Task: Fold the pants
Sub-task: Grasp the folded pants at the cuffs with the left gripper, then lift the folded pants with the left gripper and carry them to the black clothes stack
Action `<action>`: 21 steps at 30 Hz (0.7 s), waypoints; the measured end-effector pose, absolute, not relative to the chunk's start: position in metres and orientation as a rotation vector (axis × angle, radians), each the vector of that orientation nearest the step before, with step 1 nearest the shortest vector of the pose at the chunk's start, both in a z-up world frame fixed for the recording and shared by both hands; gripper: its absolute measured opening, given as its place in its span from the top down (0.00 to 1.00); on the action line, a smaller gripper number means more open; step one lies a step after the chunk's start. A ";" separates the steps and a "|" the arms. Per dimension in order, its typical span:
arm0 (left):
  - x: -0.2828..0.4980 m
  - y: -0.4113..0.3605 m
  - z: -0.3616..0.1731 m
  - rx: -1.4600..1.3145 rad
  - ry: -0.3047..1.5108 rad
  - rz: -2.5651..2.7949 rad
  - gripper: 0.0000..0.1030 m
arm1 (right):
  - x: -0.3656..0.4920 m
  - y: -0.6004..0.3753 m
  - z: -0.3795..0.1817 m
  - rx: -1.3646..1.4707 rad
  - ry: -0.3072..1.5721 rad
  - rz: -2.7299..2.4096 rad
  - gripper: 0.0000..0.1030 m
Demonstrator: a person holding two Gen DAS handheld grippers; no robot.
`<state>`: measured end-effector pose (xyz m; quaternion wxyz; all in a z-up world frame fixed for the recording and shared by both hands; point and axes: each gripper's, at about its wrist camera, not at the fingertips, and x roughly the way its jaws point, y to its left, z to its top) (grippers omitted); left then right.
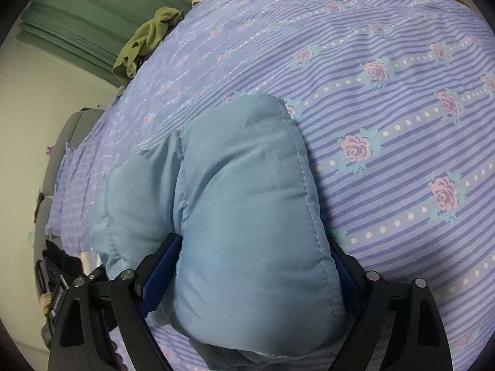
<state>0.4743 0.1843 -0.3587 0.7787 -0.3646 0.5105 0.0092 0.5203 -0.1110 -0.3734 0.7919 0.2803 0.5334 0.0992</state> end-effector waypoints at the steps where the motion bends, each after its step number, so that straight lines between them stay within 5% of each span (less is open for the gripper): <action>1: 0.472 0.183 -0.355 -0.770 1.102 0.024 0.27 | 0.520 -0.111 -0.371 0.600 1.153 0.217 0.23; 3: 0.471 0.176 -0.341 -0.702 1.087 0.028 0.43 | 0.518 -0.109 -0.362 0.581 1.158 0.222 0.31; 6: 0.471 0.163 -0.320 -0.583 1.067 0.026 0.50 | 0.513 -0.103 -0.345 0.520 1.155 0.237 0.43; 21: 0.385 0.133 -0.186 -0.400 0.881 -0.042 0.52 | 0.418 -0.109 -0.205 0.391 0.956 0.294 0.49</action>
